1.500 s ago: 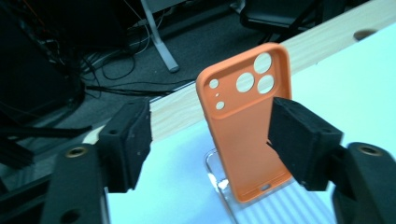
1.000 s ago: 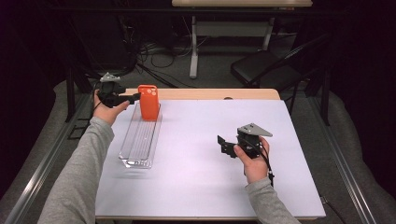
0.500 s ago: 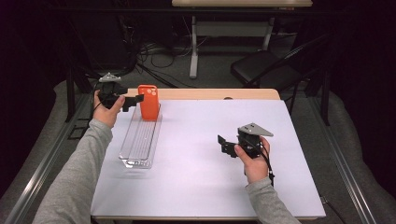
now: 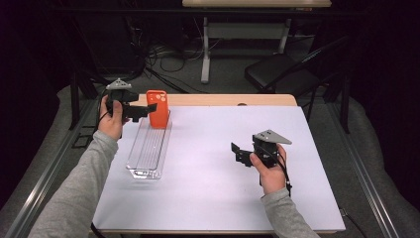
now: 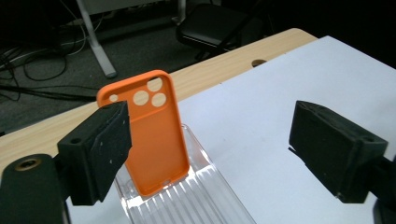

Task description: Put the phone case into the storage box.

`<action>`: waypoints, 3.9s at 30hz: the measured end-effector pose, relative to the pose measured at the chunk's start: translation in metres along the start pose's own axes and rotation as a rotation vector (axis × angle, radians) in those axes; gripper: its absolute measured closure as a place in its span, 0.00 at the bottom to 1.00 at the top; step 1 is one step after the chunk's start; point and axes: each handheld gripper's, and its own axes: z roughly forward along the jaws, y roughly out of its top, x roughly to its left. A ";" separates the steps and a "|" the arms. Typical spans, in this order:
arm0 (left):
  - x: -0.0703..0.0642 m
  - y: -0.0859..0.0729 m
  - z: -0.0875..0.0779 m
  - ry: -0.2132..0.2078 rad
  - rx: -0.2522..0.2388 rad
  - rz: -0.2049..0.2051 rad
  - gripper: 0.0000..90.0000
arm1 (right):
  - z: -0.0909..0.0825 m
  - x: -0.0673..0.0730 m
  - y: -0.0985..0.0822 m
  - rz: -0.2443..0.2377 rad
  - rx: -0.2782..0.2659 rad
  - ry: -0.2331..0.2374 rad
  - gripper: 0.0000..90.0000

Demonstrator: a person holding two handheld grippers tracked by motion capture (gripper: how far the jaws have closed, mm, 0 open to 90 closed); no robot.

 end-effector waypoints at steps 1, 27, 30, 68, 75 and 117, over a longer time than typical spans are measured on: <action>-0.002 0.000 -0.001 -0.004 -0.003 0.006 0.13 | 0.000 0.000 0.000 0.004 -0.003 0.001 0.17; -0.050 -0.012 -0.027 -0.101 -0.023 0.070 0.13 | -0.018 0.006 0.015 -0.051 0.013 0.046 0.04; -0.054 -0.015 -0.030 -0.107 -0.010 0.072 0.13 | -0.020 0.007 0.017 -0.058 0.018 0.048 0.03; -0.081 -0.096 -0.078 -0.121 -0.070 0.064 0.13 | -0.082 -0.007 -0.011 -0.132 0.066 0.023 0.00; -0.076 -0.119 -0.080 -0.107 -0.083 0.038 0.13 | -0.087 -0.011 -0.021 -0.122 0.050 0.018 0.00; -0.059 -0.194 -0.089 -0.039 -0.153 -0.022 0.13 | -0.105 -0.043 -0.081 -0.089 0.074 -0.096 0.00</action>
